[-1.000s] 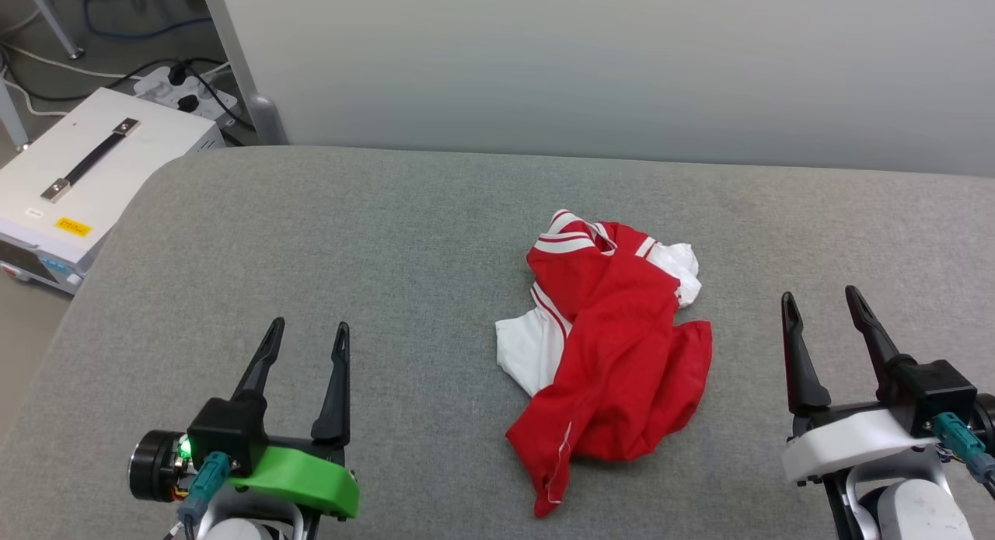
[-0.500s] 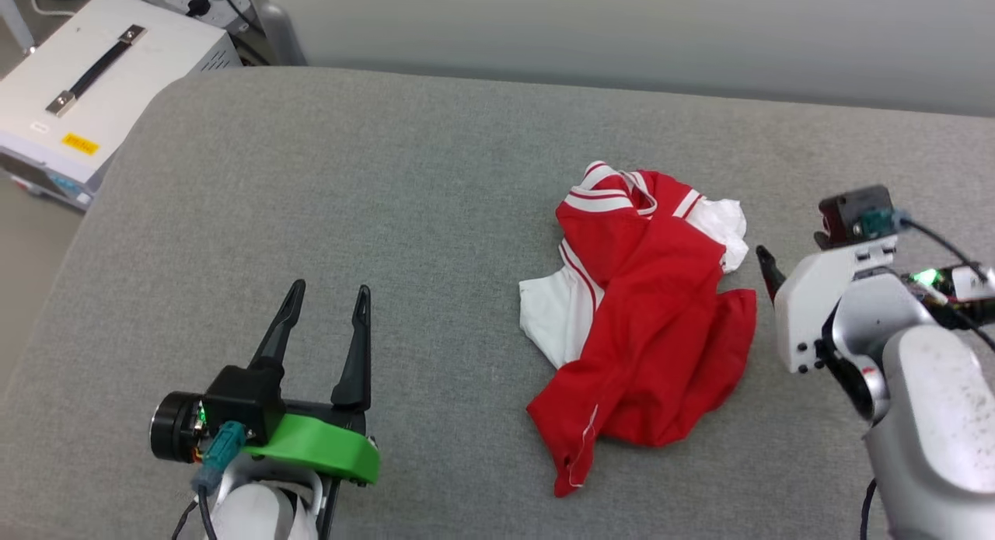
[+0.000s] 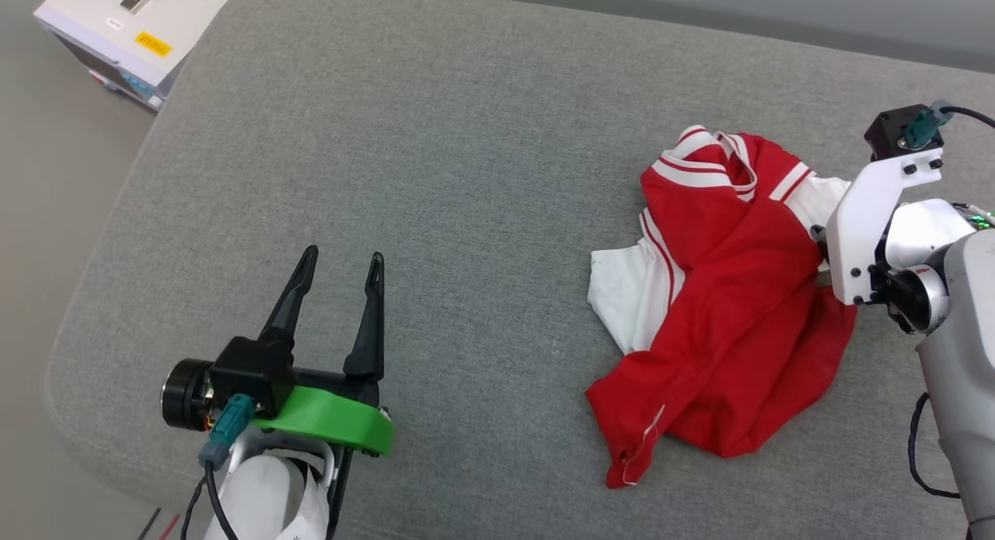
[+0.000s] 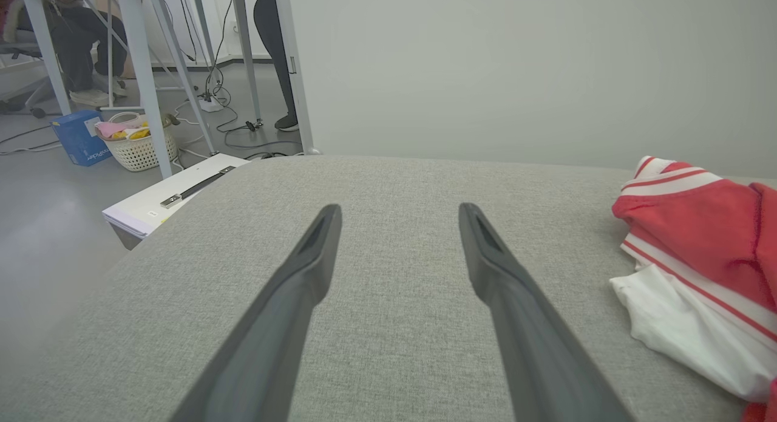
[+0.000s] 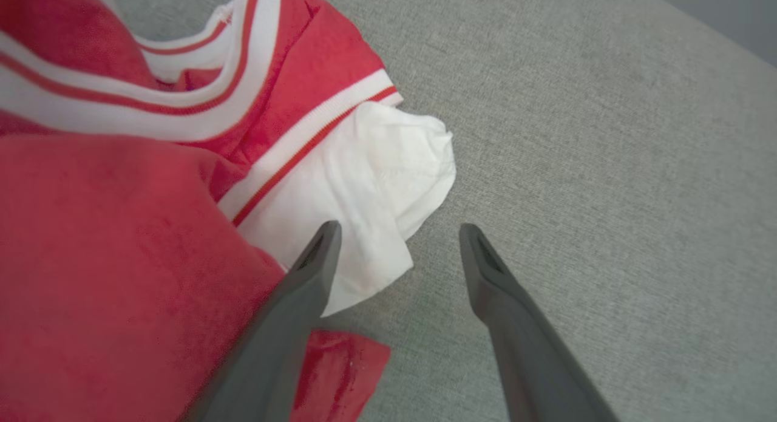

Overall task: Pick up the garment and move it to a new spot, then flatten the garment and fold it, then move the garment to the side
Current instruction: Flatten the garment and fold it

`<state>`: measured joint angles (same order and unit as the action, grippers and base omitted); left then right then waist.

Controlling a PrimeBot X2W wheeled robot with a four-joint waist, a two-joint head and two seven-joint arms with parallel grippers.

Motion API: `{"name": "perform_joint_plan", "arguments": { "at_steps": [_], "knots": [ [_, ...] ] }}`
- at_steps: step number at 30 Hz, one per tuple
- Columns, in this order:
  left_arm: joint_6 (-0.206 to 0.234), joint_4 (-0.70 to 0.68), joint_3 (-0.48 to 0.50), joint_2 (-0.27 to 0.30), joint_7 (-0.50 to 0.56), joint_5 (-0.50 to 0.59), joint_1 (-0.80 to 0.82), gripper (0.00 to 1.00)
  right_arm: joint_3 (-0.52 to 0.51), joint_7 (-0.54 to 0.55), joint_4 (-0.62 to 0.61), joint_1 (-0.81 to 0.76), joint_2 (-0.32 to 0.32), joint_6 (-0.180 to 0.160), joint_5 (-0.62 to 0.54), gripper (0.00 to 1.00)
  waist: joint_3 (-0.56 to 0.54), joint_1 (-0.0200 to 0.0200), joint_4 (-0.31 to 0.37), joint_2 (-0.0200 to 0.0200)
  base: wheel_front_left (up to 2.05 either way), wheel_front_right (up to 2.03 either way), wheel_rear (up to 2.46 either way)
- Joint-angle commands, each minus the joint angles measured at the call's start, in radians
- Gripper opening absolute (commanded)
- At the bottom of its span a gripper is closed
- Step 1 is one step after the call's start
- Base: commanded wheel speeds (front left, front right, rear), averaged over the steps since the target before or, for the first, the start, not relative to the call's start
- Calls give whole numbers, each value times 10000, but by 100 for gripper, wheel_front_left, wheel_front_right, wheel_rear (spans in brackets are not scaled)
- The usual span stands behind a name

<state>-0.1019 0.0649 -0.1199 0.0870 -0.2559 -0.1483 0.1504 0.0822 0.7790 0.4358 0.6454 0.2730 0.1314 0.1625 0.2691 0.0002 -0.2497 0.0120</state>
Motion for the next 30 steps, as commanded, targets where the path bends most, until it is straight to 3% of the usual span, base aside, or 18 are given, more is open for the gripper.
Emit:
{"name": "perform_joint_plan", "arguments": {
  "at_steps": [1, 6, 7, 8, 10, 23, 30],
  "knots": [
    [-56, 31, 45, -88, -59, 125, 151, 100, 110, 19, 198, 158, 45, -7, 73, 100, 280, -2, -306, -120, 0, 0, 0],
    [-122, 89, 125, -169, -59, 207, 129, 100, 364, -163, 766, 106, 55, -7, 201, 100, 245, -2, -334, -120, 0, 0, 0],
    [-133, 108, 151, -182, -59, 226, 121, 100, 440, -222, 873, 70, 52, -7, 219, 88, 207, -2, -308, -120, 0, 0, 0],
    [-141, 125, 175, -189, -59, 240, 112, 100, 503, -273, 938, 43, 46, -7, 244, 38, 175, -2, -282, -120, 0, 0, 0],
    [-158, 171, 244, -200, -59, 273, 88, 100, 586, -475, 1029, -15, 30, -7, 309, 0, 71, -2, -194, -120, 0, 0, 0],
    [-243, 367, 484, -186, -59, 429, -291, 100, 280, -2357, 327, -945, 402, -7, 633, 0, -999, -2, 865, -120, 0, 0, 0],
    [-263, 343, 553, -139, -59, 470, -359, 100, -464, -3248, 55, -1835, 800, -7, 647, 0, -1096, -2, 1390, -120, 0, 0, 0]
  ]
}}
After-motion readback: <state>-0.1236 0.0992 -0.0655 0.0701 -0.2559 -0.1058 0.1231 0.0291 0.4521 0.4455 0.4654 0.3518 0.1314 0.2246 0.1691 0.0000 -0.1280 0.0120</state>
